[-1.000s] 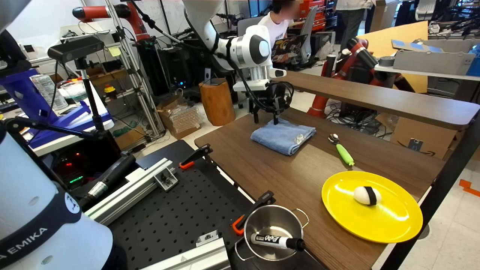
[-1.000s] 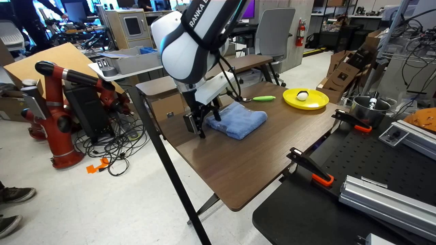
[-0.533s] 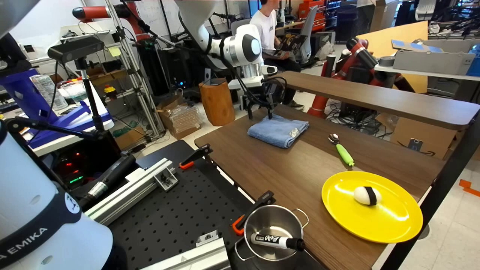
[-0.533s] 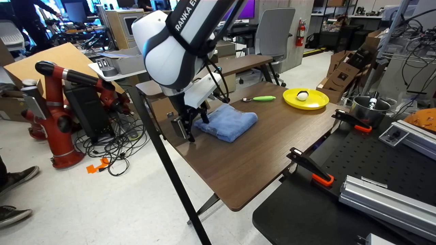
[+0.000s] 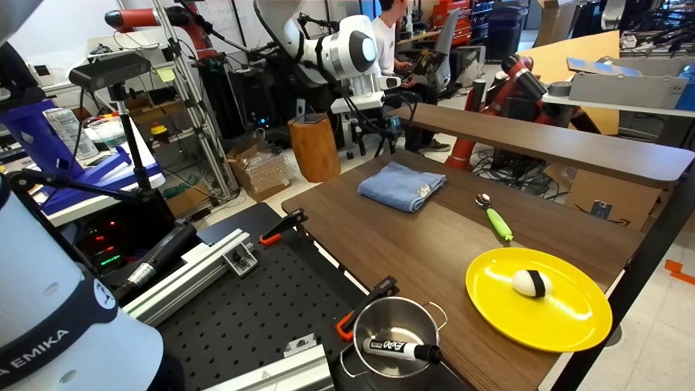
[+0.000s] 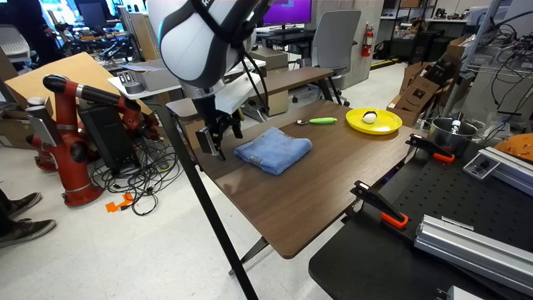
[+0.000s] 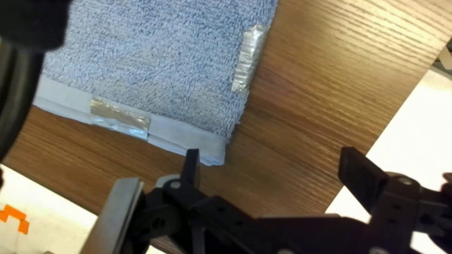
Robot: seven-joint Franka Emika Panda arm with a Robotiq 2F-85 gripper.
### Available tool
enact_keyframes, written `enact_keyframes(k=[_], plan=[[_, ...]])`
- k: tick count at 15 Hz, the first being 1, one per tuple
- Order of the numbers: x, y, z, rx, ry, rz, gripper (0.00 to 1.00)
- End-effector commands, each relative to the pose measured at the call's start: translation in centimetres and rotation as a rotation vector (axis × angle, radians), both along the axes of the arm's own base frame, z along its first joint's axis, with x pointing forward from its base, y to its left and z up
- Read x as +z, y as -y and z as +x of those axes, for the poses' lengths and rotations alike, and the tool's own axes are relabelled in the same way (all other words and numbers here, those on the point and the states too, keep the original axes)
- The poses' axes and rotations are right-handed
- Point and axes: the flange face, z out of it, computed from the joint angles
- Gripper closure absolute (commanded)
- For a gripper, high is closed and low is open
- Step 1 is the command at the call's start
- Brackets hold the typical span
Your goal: Move the towel to the left
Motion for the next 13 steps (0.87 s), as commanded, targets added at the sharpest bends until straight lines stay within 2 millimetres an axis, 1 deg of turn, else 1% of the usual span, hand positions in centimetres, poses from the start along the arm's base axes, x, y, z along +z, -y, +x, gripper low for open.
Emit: enact_keyframes(k=[1,5,6,8,13], plan=[[2.5,1.0,-1.1,0.047,0.012,0.032,0.00],[4.5,2.8,-2.6,0.089,0.021,0.058,0.00],[3.5,1.9,-1.1,0.050,0.013,0.028,0.00],[3.7,2.2,-1.3,0.049,0.012,0.029,0.00],[3.5,1.9,-1.4,0.050,0.010,0.031,0.00]])
